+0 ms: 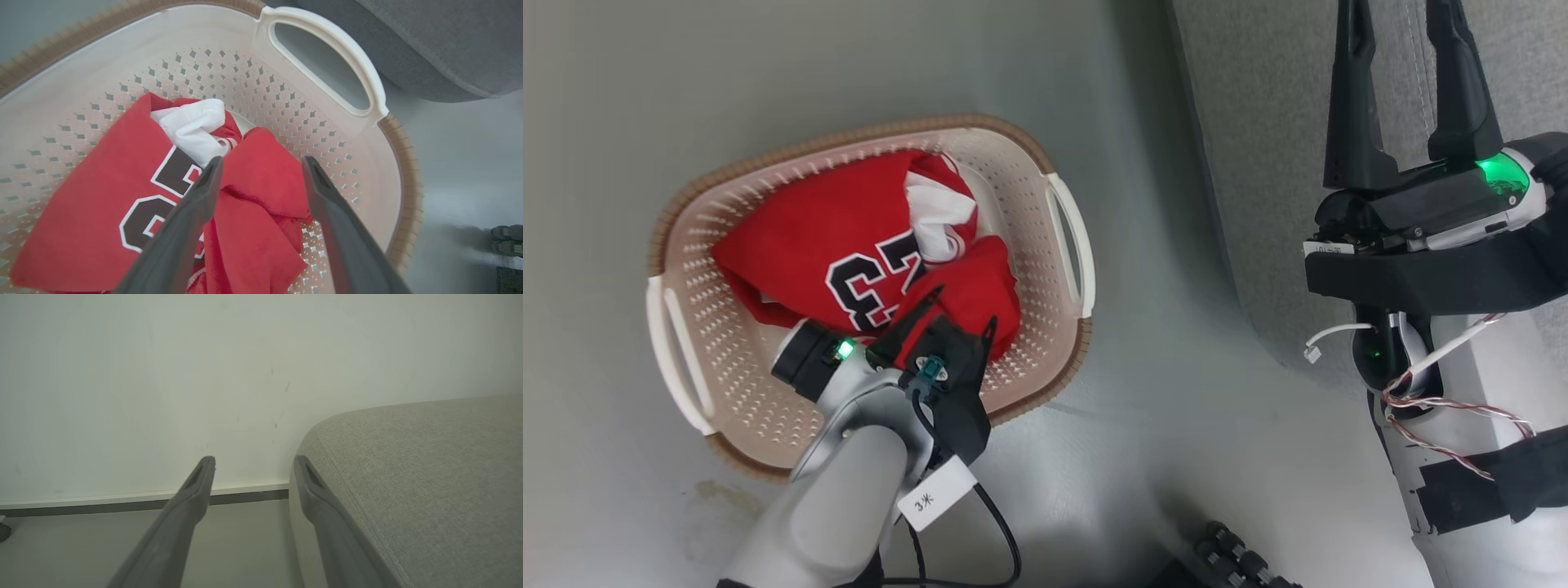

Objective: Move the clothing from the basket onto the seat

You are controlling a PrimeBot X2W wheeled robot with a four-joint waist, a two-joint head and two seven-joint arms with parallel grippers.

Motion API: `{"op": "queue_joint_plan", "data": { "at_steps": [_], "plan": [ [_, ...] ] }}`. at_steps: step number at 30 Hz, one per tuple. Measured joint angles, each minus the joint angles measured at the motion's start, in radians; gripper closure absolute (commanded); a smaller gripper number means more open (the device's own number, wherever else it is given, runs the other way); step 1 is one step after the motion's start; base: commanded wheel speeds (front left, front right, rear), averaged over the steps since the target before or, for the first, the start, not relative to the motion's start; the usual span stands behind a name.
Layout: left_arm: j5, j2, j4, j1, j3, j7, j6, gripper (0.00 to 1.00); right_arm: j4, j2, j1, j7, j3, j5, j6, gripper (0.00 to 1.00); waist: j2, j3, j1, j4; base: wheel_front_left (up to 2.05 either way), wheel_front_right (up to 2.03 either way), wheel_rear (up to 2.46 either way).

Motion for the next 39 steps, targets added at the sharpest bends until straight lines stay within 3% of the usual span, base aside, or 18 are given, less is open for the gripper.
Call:
{"op": "queue_joint_plan", "data": {
  "at_steps": [18, 25, 26, 27, 28, 29, 30, 31, 39],
  "plan": [
    [0.0, 0.024, 0.137, -0.089, 0.057, -0.001, 0.077, 0.0, 0.023, 0.028, -0.017, 0.0, -0.004, -0.011, 0.031, 0.0, -0.0001, 0.074, -0.0003, -0.062, 0.0, 0.0, 0.0],
    [0.0, 0.024, 0.186, -0.106, 0.056, 0.012, 0.076, 0.0, 0.034, 0.033, -0.017, 0.0, -0.004, -0.018, 0.038, 0.0, -0.0002, 0.086, -0.0003, -0.081, 0.0, 0.0, 0.0],
    [0.0, 0.024, 0.193, -0.111, 0.056, 0.017, 0.076, 0.05, 0.034, 0.034, -0.017, 0.0, -0.004, -0.019, 0.038, 0.0, -0.0003, 0.086, -0.0003, -0.083, 0.0, 0.0, 0.0],
    [0.0, 0.024, 0.198, -0.116, 0.057, 0.018, 0.077, 0.23, 0.035, 0.035, -0.017, 0.0, -0.004, -0.019, 0.039, 0.0, -0.0003, 0.087, -0.0003, -0.085, 0.0, 0.0, 0.0],
    [0.0, 0.024, 0.202, -0.119, 0.057, 0.018, 0.077, 0.49, 0.037, 0.036, -0.017, 0.0, -0.004, -0.019, 0.039, 0.0, -0.0002, 0.087, -0.0003, -0.086, 0.0, 0.0, 0.0],
    [0.0, 0.024, 0.207, -0.12, 0.057, 0.022, 0.077, 0.56, 0.039, 0.038, -0.017, 0.0, -0.004, -0.019, 0.04, 0.0, -0.0002, 0.087, -0.0003, -0.087, 0.0, 0.0, 0.0],
    [0.0, 0.024, 0.215, -0.121, 0.057, 0.026, 0.077, 0.75, 0.04, 0.039, -0.017, 0.0, -0.004, -0.019, 0.042, 0.0, -0.0003, 0.087, -0.0003, -0.089, 0.0, 0.0, 0.0],
    [-0.001, 0.023, 0.222, -0.122, 0.056, 0.026, 0.077, 1.0, 0.041, 0.039, -0.017, 0.0, -0.003, -0.019, 0.045, 0.0, -0.0002, 0.087, -0.0003, -0.09, 0.0, 0.0, 0.0],
    [-0.015, 0.011, 0.237, -0.132, 0.049, 0.002, 0.061, 1.0, 0.072, 0.043, -0.016, 0.0, -0.016, -0.026, 0.049, 0.0, -0.0002, 0.07, -0.0003, -0.088, 0.0, 0.0, 0.0]
  ]
}}
